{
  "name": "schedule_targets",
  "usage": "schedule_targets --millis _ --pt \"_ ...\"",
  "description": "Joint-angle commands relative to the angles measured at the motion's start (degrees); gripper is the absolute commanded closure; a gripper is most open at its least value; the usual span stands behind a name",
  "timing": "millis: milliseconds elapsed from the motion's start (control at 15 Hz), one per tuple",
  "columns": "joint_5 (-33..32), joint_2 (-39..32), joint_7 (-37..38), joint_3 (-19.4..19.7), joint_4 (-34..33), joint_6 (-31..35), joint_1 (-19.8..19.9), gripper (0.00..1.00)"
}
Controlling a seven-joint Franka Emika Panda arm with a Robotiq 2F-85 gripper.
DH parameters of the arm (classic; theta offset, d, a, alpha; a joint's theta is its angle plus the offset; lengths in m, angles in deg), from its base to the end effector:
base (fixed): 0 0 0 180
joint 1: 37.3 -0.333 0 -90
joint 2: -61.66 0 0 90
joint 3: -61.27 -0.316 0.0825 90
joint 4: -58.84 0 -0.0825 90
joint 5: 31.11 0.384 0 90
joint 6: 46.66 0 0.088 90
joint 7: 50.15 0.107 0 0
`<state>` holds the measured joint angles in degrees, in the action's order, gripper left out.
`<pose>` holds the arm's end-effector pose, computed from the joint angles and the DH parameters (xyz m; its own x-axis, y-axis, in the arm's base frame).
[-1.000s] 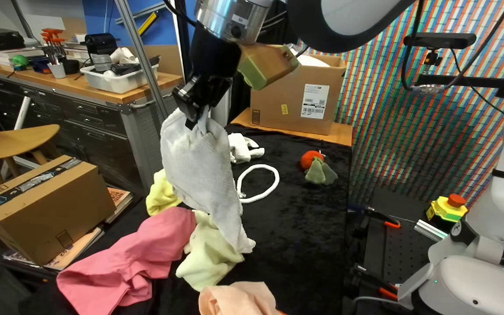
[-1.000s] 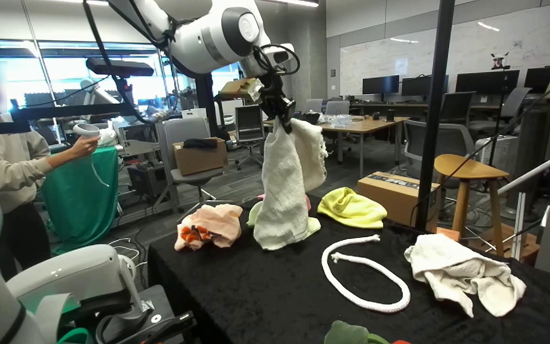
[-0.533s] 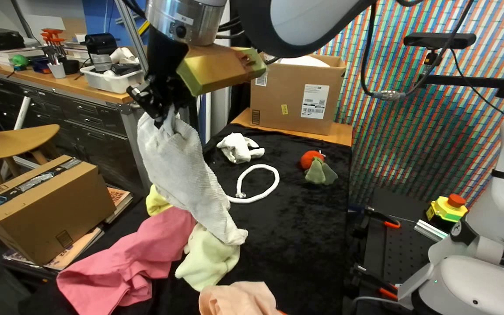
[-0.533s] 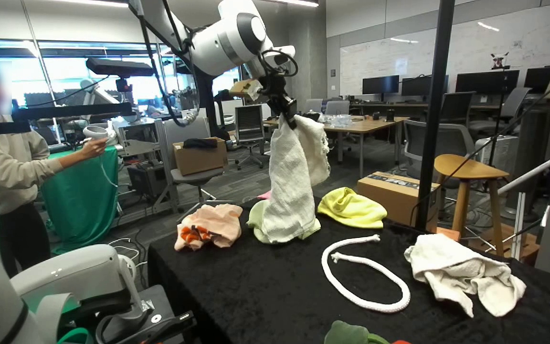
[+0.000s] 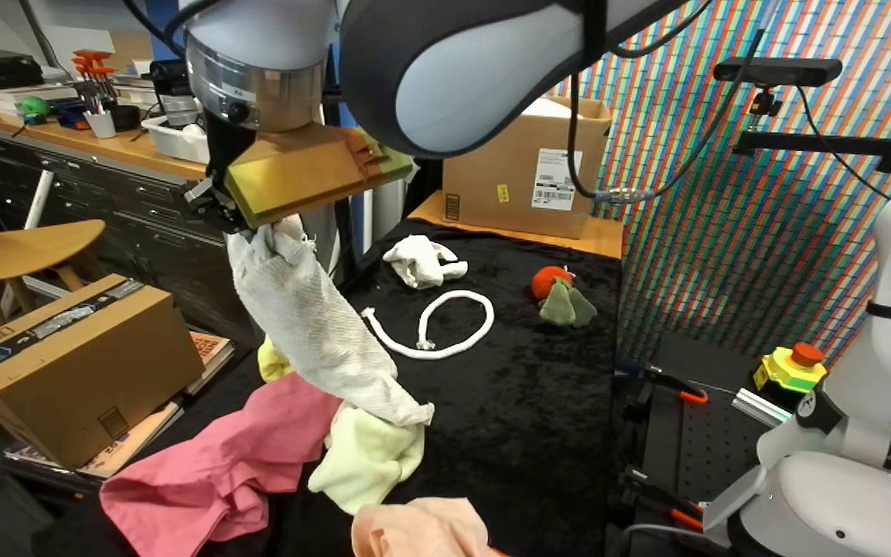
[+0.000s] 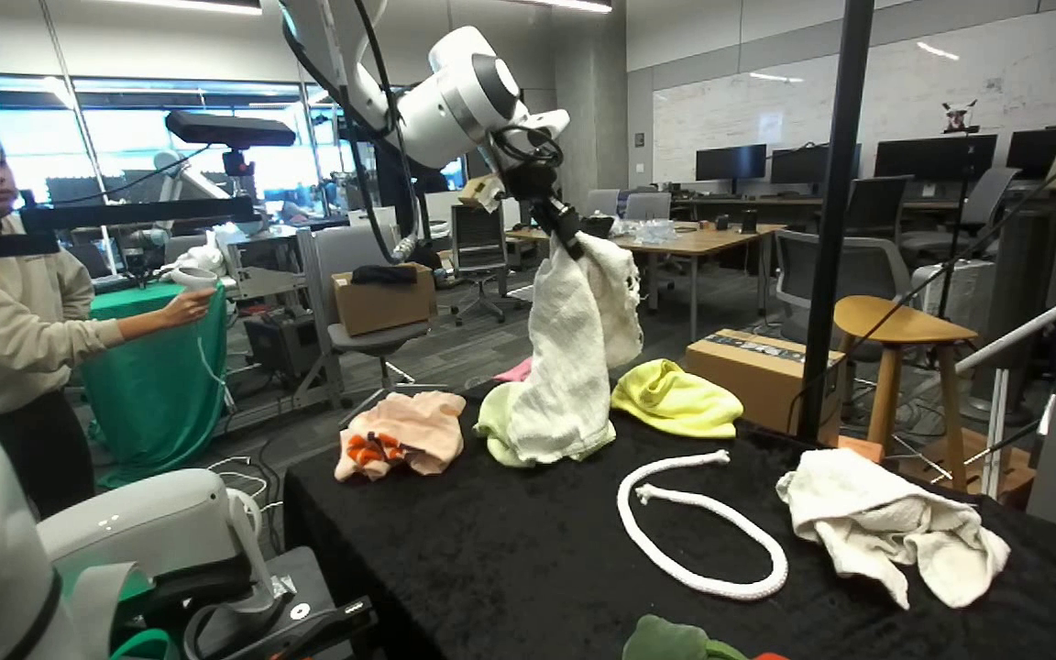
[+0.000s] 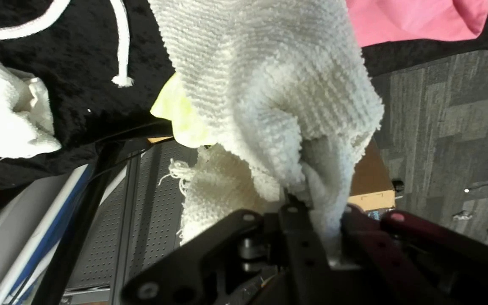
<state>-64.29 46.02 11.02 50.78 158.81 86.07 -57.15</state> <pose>0.5825 0.3171 0.4521 0.8462 -0.1810 0.5011 -0.2253 -0.9739 0.0287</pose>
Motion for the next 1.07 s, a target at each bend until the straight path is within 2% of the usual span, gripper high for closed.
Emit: schedule_targets --millis 0,67,133,200,533,733,800,1000 --pt "-1.82 -4.9 3.37 2.29 -6.11 -3.83 -2.68 0.97" --pt "-1.52 -5.76 3.27 2.64 -6.68 -4.15 -3.01 0.96" --pt "-1.4 -6.21 3.03 2.92 -7.02 -4.69 -3.38 0.71" --pt "-1.24 -6.91 2.57 3.17 -7.39 -4.88 -3.66 0.71" --pt "-0.6 -7.31 0.59 3.41 -7.21 -6.6 -4.4 0.31" --pt "0.7 -5.74 -0.98 3.13 -4.63 -6.63 -3.52 0.06" --pt "0.94 -5.1 -1.23 3.27 -3.34 -6.65 -3.18 0.0" --pt "0.74 -2.63 -0.51 4.22 1.96 -5.77 -2.02 0.0"
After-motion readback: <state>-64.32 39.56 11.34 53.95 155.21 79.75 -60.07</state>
